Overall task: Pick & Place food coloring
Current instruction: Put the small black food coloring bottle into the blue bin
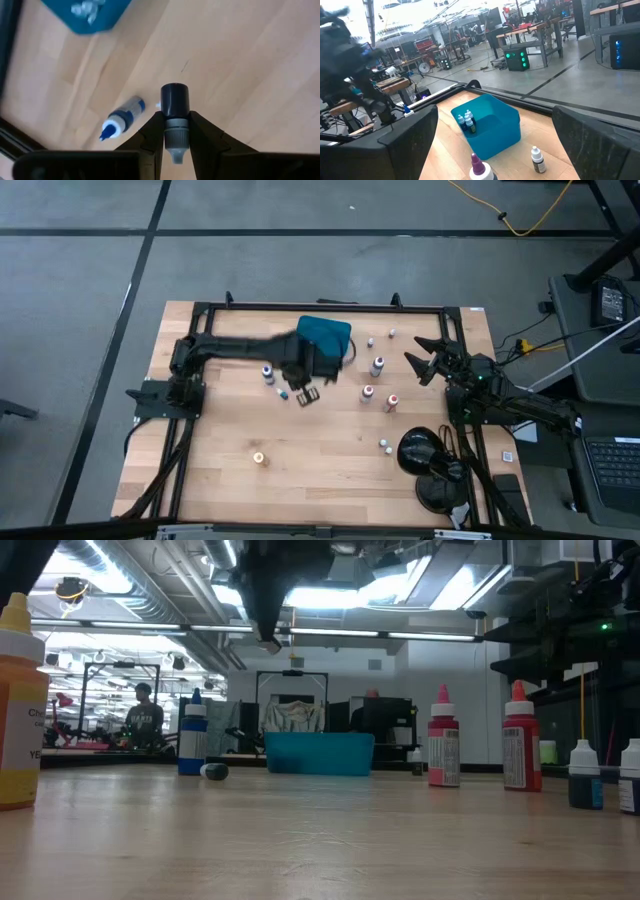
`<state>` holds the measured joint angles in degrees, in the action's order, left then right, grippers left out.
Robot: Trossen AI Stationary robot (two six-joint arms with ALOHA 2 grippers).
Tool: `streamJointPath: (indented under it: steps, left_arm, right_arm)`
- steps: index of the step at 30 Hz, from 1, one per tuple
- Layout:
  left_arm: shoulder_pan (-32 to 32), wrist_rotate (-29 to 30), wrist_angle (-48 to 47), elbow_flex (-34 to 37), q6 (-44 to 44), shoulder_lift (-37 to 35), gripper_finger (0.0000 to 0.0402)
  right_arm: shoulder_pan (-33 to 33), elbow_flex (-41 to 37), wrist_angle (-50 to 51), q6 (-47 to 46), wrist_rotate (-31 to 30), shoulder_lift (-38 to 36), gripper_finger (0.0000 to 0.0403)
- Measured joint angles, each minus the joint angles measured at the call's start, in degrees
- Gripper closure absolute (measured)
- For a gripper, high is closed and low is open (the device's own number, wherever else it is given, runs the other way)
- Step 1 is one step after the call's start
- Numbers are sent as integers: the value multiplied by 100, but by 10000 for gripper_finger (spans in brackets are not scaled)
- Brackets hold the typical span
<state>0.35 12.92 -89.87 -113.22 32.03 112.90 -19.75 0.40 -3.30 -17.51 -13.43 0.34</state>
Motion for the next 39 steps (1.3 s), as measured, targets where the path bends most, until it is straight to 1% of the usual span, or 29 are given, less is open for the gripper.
streamJointPath:
  steps: [5,12,18,22,30,34,36,39]
  left_arm:
    - [799,-914,-18,-94,88,2,338]
    - [1815,-1772,-14,-97,299,39,338]
    - [2460,-2214,-14,-104,463,159,338]
    - [2692,-2523,-1,-103,448,331,338]
    - [2956,-2661,-10,-140,-74,676,338]
    - [3029,-2713,-6,-770,-264,1058,338]
    - [3068,-2847,-25,-1243,-260,1256,338]
    - [3109,-2896,5,-1908,-189,1621,338]
  right_arm:
    - [0,0,-2,-1,0,0,11]
    - [-1,0,-1,-1,0,0,11]
    - [-2,0,1,-1,0,0,11]
    - [-2,0,-2,-1,0,0,11]
    - [0,0,1,-1,-1,1,11]
    - [-2,0,-2,-1,0,0,11]
    - [0,0,-1,-1,0,0,11]
    - [0,0,1,-1,0,0,11]
